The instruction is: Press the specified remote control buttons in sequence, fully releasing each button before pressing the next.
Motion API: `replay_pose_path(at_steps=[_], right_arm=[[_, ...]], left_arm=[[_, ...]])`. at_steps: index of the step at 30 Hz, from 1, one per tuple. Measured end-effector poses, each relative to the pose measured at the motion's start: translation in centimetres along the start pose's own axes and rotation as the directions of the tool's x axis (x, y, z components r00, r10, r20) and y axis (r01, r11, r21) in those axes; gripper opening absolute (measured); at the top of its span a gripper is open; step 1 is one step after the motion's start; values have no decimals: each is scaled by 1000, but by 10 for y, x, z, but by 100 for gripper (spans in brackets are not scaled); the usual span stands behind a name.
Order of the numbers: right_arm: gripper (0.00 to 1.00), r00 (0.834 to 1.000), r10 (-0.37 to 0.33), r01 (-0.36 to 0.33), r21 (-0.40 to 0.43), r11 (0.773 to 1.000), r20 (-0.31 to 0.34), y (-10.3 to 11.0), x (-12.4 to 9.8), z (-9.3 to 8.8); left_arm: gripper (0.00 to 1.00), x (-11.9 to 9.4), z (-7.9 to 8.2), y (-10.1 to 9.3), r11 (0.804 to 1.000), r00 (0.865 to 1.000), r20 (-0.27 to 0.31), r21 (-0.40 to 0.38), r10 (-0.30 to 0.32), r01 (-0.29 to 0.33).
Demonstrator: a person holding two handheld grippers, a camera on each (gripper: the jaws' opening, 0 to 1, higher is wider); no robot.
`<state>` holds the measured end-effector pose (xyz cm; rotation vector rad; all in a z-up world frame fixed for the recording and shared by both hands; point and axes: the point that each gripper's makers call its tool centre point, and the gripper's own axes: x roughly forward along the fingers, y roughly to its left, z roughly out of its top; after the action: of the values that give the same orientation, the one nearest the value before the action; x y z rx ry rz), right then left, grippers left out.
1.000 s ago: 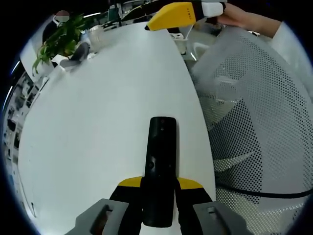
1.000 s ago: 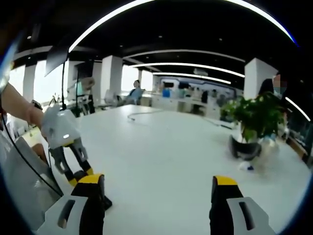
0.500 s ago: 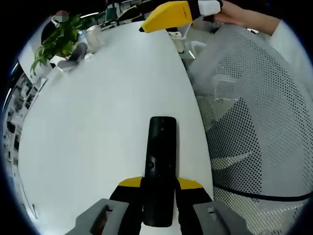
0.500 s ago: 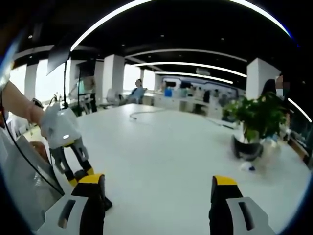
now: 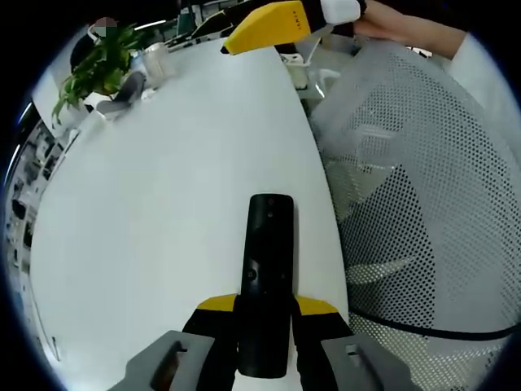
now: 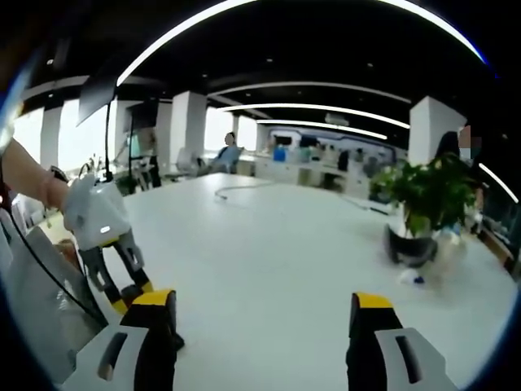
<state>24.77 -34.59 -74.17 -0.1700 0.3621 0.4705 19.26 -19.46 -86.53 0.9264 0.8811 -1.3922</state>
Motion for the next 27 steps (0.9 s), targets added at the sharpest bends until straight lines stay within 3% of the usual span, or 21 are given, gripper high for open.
replay_pose_path(at_steps=[16,27], right_arm=[[84,999,26,-27,-32,999,-32,7,3,-5],[82,996,63,-67,-56,996,-69,16,6,-10]], left_arm=[[24,-1,0,-3,999,998,63,-39,16,-13],[25,-2,0,-6,992,989,143,-119,49,-32]])
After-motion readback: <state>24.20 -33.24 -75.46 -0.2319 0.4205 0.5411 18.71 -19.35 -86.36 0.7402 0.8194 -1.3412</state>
